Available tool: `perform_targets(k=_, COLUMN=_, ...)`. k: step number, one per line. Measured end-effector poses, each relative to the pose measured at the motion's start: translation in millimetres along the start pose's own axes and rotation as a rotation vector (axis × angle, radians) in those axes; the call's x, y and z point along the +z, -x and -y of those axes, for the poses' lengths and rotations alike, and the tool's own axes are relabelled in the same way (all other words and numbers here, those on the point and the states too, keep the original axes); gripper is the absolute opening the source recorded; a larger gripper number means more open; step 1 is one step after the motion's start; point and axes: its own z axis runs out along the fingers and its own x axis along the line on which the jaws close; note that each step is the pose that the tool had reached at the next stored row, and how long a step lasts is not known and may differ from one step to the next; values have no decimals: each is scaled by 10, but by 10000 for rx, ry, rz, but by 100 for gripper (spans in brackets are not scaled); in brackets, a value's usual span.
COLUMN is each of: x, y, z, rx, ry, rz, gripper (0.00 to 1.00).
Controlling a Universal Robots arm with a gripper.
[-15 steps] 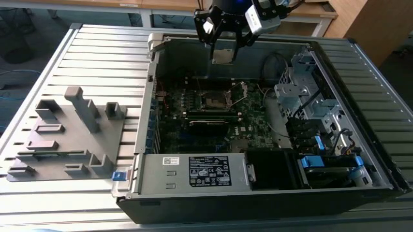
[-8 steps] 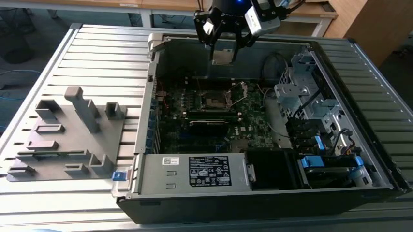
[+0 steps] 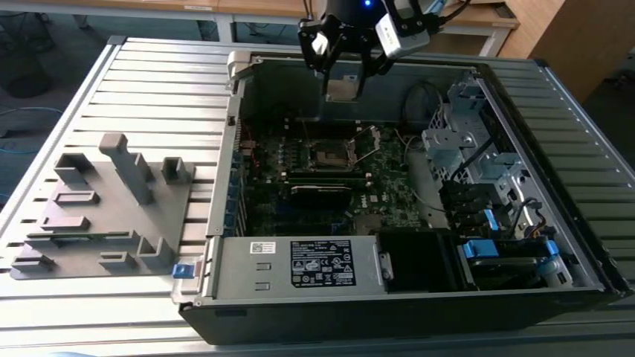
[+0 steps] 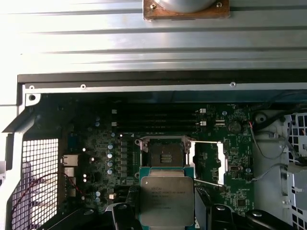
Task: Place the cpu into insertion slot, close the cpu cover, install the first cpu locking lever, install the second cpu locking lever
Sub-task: 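Place the cpu into insertion slot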
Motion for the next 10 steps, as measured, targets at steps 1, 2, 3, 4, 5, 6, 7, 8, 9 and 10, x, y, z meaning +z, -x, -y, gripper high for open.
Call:
perform_targets(k=1, x=26, y=0, z=2, rx=0, ry=0, rz=0, gripper=54)
perform_targets(k=2, x=26, y=0, z=2, rx=0, ry=0, rz=0, gripper=54)
perform_targets(k=3, x=26, y=0, z=2, rx=0, ry=0, rz=0, gripper=54)
perform_targets(k=4, x=27, y=0, z=3, rx=1, ry=0, rz=0, gripper=54)
perform_targets(k=5, x=29, y=1, z=2, rx=0, ry=1, rz=0, gripper=54)
perform_targets(k=6, x=32, y=1, z=3, rx=0, ry=3, rz=1, gripper=54)
perform_targets(k=7, x=35, y=1, z=3, rx=0, ry=2, rz=1, gripper=54)
perform_targets(k=8, x=35, y=1, z=3, rx=0, ry=0, rz=0, gripper=54)
perform_targets(k=9, x=36, y=1, z=3, rx=0, ry=-1, rz=0, gripper=54)
perform_targets(k=10, x=36, y=1, z=3, rx=0, ry=-1, rz=-1, gripper=54)
